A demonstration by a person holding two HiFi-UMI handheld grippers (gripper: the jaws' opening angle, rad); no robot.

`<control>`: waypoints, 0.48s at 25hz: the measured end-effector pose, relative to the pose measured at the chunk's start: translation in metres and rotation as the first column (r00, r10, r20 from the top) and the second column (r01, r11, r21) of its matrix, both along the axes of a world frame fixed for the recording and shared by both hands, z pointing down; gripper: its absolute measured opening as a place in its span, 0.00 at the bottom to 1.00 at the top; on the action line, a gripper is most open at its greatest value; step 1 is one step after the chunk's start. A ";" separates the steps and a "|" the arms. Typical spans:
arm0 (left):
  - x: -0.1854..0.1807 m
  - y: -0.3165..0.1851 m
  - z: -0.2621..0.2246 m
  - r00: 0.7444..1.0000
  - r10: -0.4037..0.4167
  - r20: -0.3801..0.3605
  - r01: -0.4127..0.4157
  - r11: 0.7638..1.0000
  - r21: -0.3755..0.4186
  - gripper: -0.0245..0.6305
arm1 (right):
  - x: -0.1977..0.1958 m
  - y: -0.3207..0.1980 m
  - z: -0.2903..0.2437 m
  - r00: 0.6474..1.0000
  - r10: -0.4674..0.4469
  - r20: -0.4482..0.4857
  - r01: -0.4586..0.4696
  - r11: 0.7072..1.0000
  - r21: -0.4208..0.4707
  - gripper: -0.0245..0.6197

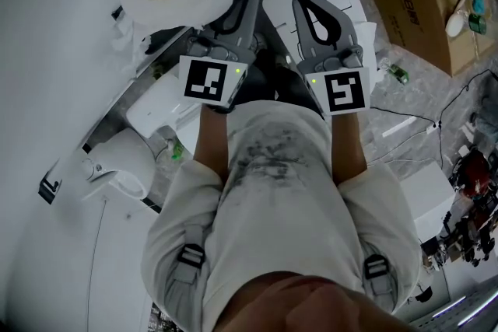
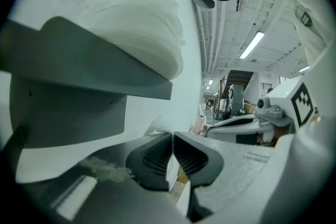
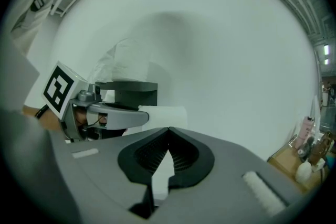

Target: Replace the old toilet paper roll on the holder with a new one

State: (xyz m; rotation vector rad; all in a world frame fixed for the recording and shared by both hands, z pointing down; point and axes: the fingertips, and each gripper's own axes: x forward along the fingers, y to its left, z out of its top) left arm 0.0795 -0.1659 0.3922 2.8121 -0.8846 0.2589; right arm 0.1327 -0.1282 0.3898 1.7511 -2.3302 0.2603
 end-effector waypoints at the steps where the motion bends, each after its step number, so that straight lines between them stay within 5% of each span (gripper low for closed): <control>1: 0.001 0.000 0.000 1.000 0.000 0.002 0.000 1.000 0.002 0.06 | 0.002 0.001 0.000 1.000 0.005 0.000 -0.005 1.000 -0.001 0.04; 12: 0.004 -0.006 0.000 0.998 -0.051 0.029 0.051 0.999 0.010 0.06 | 0.007 0.005 -0.004 1.000 0.025 -0.005 -0.025 1.000 0.006 0.04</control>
